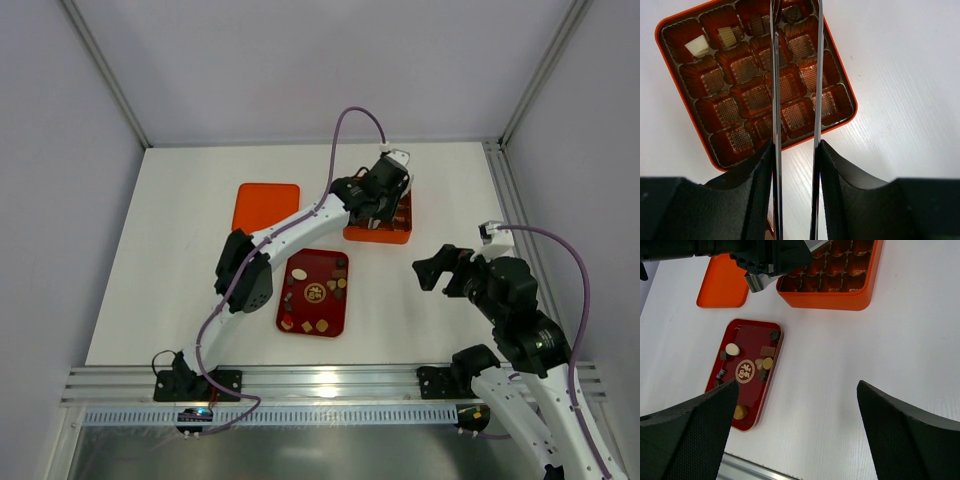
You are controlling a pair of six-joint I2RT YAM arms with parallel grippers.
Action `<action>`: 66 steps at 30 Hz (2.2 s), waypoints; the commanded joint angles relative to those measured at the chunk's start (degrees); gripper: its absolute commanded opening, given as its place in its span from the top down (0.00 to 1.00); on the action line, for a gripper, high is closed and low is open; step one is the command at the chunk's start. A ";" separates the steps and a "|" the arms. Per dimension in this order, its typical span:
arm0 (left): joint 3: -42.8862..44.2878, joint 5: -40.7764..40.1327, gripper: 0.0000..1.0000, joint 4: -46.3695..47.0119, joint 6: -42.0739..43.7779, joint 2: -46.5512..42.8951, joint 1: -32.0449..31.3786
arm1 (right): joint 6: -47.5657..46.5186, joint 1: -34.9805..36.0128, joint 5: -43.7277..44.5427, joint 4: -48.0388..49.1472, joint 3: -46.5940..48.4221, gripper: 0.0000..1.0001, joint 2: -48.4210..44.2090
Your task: Pack the chocolate
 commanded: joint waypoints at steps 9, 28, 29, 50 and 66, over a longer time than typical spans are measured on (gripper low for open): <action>-4.97 1.34 0.62 3.63 -0.85 -9.81 0.24 | -0.56 -0.09 0.16 2.18 1.51 0.00 1.68; -43.74 2.65 0.62 -7.78 -9.29 -49.27 -0.11 | 0.14 -0.09 -2.65 8.68 -3.67 0.00 4.93; -46.10 3.10 0.62 -8.66 -9.12 -50.94 -0.11 | 0.14 -0.09 -2.65 9.11 -4.02 0.00 5.19; -62.29 10.05 0.62 -21.42 -10.96 -67.31 -7.31 | 0.84 -0.17 -3.80 13.07 -7.45 0.00 8.18; -59.93 9.08 0.62 -16.49 -11.14 -60.54 -11.01 | 0.75 -0.17 -3.36 12.37 -7.89 0.00 7.31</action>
